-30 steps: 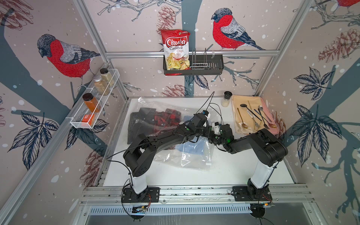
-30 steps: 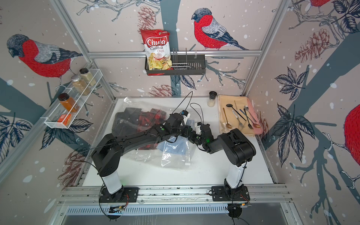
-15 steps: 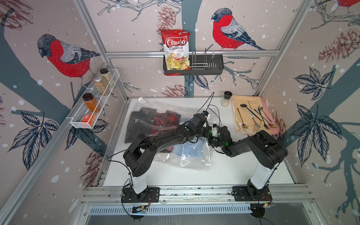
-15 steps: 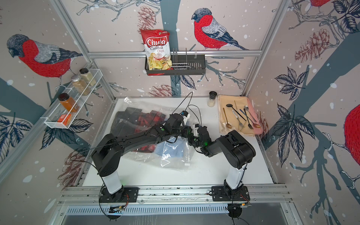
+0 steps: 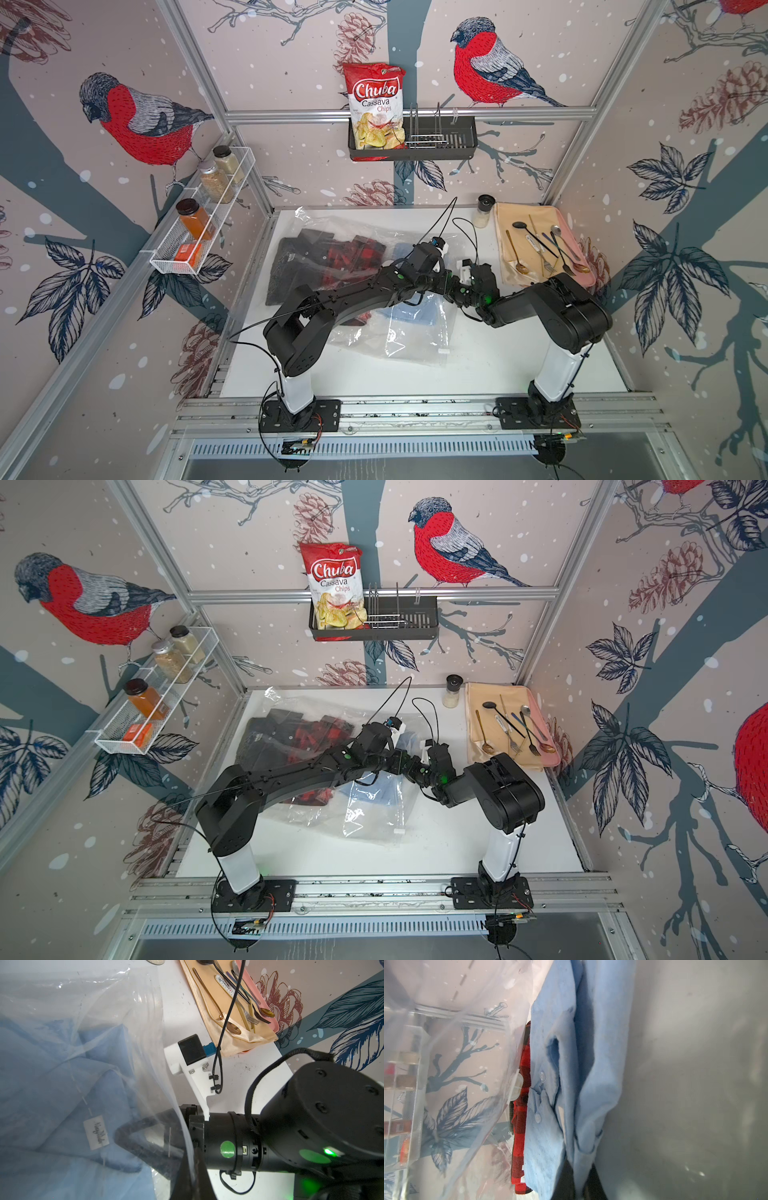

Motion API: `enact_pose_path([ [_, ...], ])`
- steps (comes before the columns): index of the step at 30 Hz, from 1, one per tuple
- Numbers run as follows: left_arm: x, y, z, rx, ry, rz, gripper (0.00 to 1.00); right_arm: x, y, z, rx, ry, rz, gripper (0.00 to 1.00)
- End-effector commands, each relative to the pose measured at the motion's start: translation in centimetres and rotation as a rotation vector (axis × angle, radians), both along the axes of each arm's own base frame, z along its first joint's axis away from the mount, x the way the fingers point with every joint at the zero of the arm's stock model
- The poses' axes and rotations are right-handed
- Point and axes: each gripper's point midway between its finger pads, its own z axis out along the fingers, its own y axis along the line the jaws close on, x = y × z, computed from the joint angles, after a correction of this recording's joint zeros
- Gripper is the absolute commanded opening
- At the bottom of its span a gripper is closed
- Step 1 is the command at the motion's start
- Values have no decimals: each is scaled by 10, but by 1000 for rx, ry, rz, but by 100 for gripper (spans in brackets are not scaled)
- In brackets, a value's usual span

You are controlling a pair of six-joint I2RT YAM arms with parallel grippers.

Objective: Place the folded shirt into the vacuum bag
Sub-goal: Place the shirt in the vacuum bag.

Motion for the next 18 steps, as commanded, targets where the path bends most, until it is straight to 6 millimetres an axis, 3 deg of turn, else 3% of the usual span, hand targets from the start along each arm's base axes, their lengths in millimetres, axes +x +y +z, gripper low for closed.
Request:
enact_pose_path([
  [1,5,-3,8,-27,-33,-7,0,2,-13,7,-13,-28,-10,26],
  [4,7,-3,10,-37,-33,-11,0,1,-34,16,-39,-43,-44,43],
  [8,5,-10,16,-76,-12,-53,0,-6,-79,21,-116,-45,-137,61],
  [12,2,-16,22,-98,12,-103,18,-11,-123,29,-163,-51,-225,67],
  [15,-7,-20,37,-144,20,-151,39,-11,-144,43,-177,-77,-264,69],
  [18,-15,-19,56,-198,13,-185,51,-8,-154,68,-196,-128,-286,70],
])
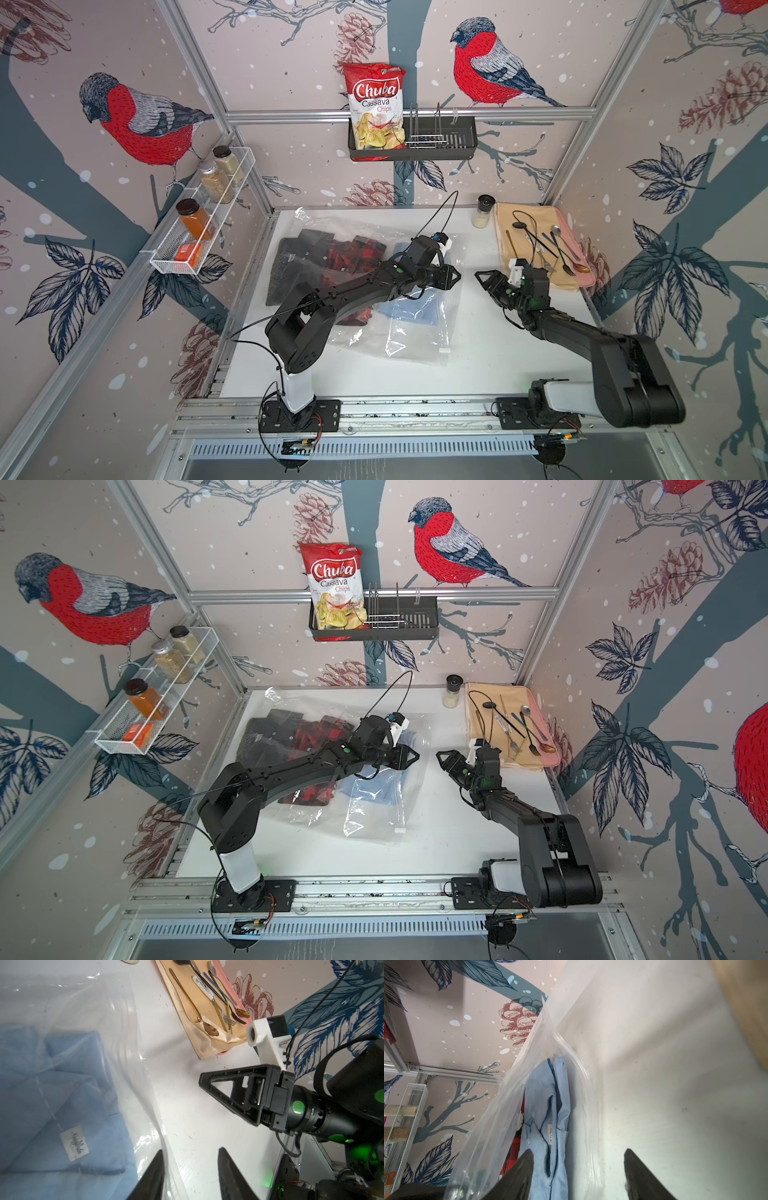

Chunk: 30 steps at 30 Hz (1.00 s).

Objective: Place the folded shirt into the vacuum bag
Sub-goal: Place the shirt in the vacuum bag, then adjust the vacuum bag at the center of the board.

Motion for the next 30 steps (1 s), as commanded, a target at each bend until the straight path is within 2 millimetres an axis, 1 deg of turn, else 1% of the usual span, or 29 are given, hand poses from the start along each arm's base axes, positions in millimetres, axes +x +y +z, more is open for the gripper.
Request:
enact_pose_path([
  [1,-10,-3,34,-106,-33,-68,55,-3,-6,16,-57,-26,13,70],
  [2,-11,2,37,-117,-38,-62,60,-2,-3,27,-56,-50,22,70],
  [3,-10,7,40,-129,-40,-54,62,-1,1,37,-57,-71,35,70],
  [6,-11,23,50,-202,-29,-53,66,2,19,61,-62,-117,91,70],
  [8,-11,35,56,-265,-20,-46,71,4,40,79,-62,-154,147,70],
  [10,-8,48,58,-281,-29,-14,77,5,65,96,-60,-185,214,70],
  [11,-6,54,59,-280,-38,-2,78,5,77,104,-62,-198,242,70],
  [13,-3,65,58,-269,-52,34,78,6,98,114,-59,-221,292,70],
  [14,1,72,54,-258,-53,58,78,6,110,115,-54,-223,325,70],
  [15,6,79,56,-255,-58,83,78,6,121,112,-48,-219,357,70],
  [16,8,88,46,-238,-46,109,78,6,130,110,-40,-217,383,70],
  [17,12,96,41,-226,-43,137,78,6,139,105,-30,-202,413,70],
  [19,19,115,31,-197,-40,197,78,7,150,89,-19,-170,457,70],
  [21,27,134,20,-169,-36,261,78,9,156,63,-9,-114,483,70],
  [22,30,142,16,-158,-34,286,78,11,155,49,-13,-84,482,69],
  [23,33,151,10,-147,-31,314,78,13,150,33,-27,-50,466,69],
  [25,39,166,-3,-114,-26,365,78,17,132,-1,-69,23,403,68],
  [27,43,181,-21,-69,-14,418,78,19,105,-38,-110,101,316,66],
  [29,47,197,-39,-31,6,473,78,17,82,-64,-101,162,258,63],
  [30,48,203,-47,-21,16,490,78,14,73,-72,-90,183,236,62],
])
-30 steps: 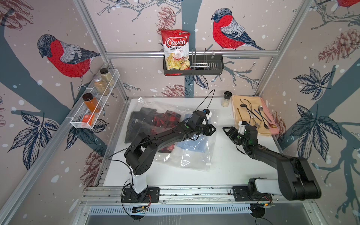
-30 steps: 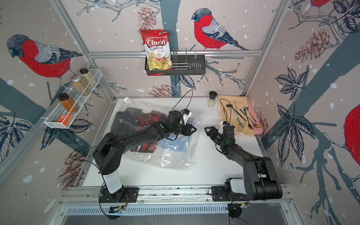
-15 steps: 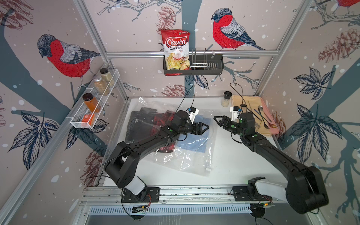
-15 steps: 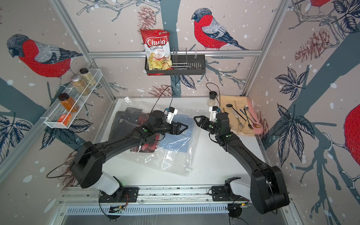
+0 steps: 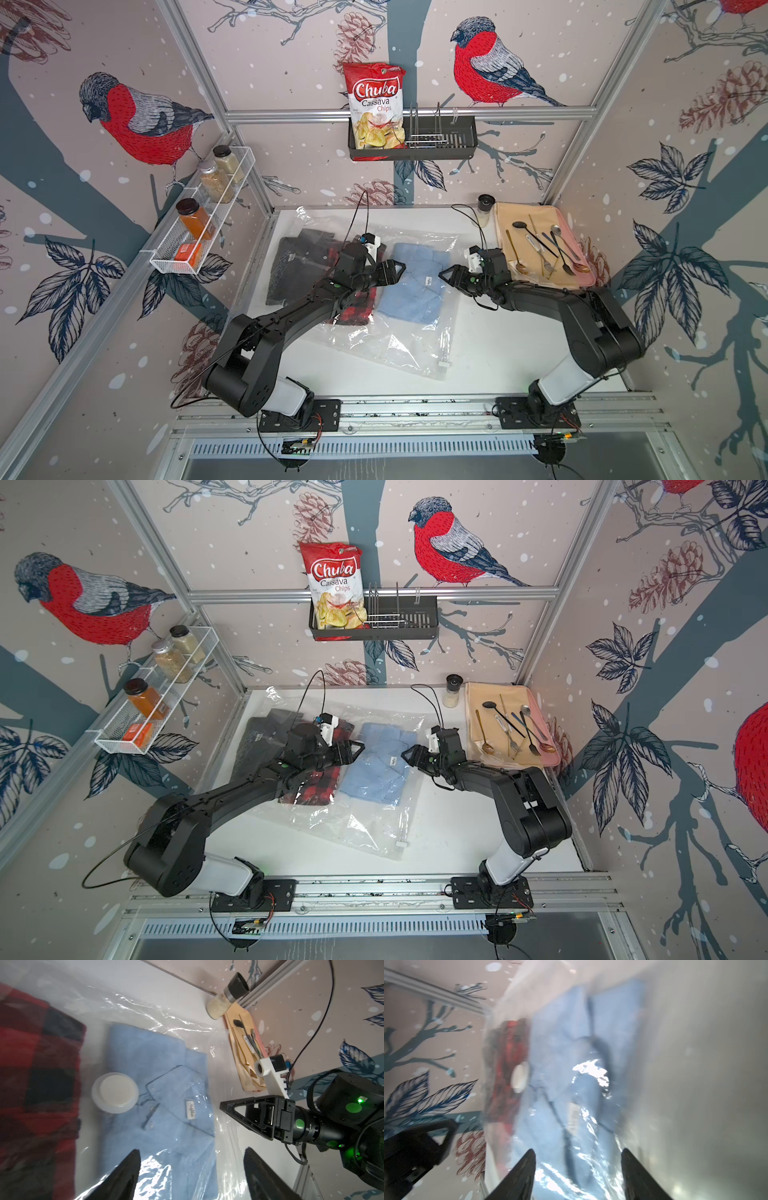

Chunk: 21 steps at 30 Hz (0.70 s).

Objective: Place the folded shirt into the vacuum bag
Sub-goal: Adjust the vacuum bag at the center of the board.

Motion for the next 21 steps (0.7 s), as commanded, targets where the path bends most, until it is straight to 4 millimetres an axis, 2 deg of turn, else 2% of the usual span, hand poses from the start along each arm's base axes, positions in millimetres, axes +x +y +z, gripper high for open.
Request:
enact_pose_path([
  [1,7,24,-22,57,10,81,78,2,-28,-18,-4,16,-87,61],
  [3,8,35,-33,74,29,109,78,-1,-35,-15,-8,7,-96,61],
  [6,7,46,-39,95,38,136,78,-2,-34,9,-12,-44,-81,62],
  [9,9,60,-34,124,22,179,78,-3,-31,43,-42,-121,-76,62],
  [12,18,85,-24,160,-10,260,78,-7,-24,78,-77,-202,-64,63],
  [15,32,123,-13,209,-39,387,80,-18,-2,107,-30,-264,3,64],
  [17,41,146,-6,221,-53,458,81,-29,21,121,49,-301,83,66],
  [19,51,165,-3,244,-65,507,81,-43,50,129,140,-315,207,66],
  [21,61,190,-6,282,-57,573,81,-54,76,128,184,-303,306,66],
])
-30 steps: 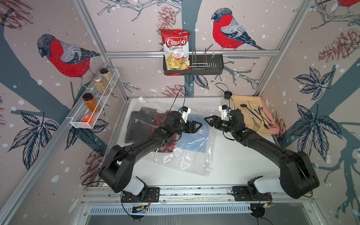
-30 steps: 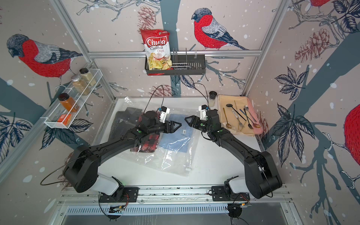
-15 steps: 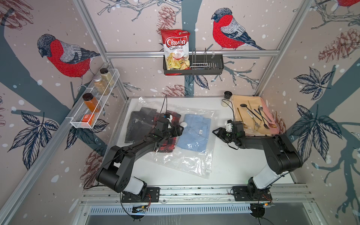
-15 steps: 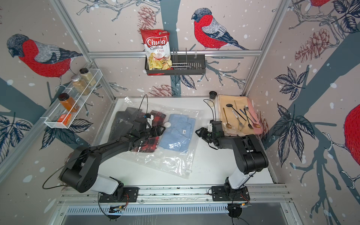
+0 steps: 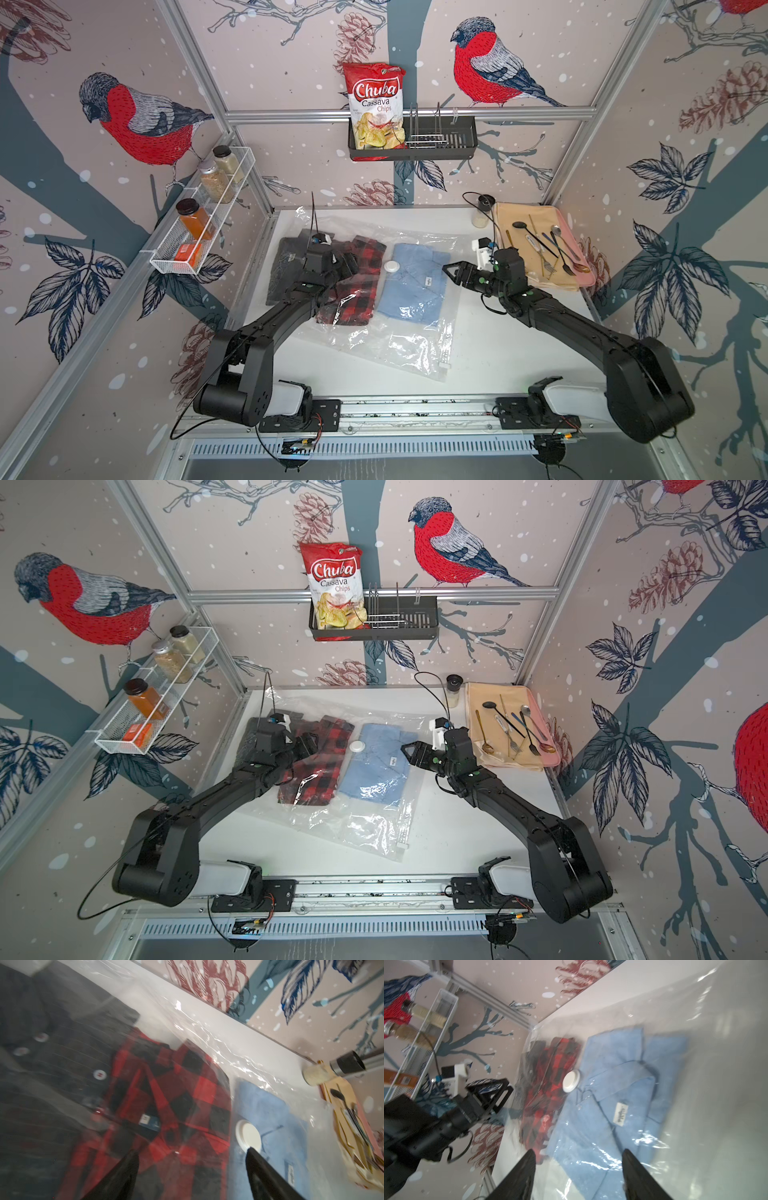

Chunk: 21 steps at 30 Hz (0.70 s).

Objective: Place the folded shirt into the vacuum bag
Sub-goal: Adjust the vacuum bag at the center of the board.

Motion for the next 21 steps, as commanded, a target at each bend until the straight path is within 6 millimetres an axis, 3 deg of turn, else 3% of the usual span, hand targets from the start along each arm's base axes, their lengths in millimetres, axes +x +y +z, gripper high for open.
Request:
enact_pose_path([
  [1,14,42,-3,88,3,116,81,-21,42,12,80,-19,193,66],
  [5,29,90,-28,149,55,245,81,-31,76,-13,49,28,297,66],
  [9,37,112,-63,168,162,287,81,-28,82,-61,27,157,282,65],
  [12,38,120,-79,137,208,302,81,-14,61,-112,-58,262,170,62],
  [15,35,126,-79,131,216,321,81,0,29,-149,-119,335,51,59],
  [18,30,127,-78,130,216,322,81,16,-4,-163,-174,341,-53,59],
  [21,26,120,-77,100,214,297,81,31,-26,-160,-182,329,-99,59],
])
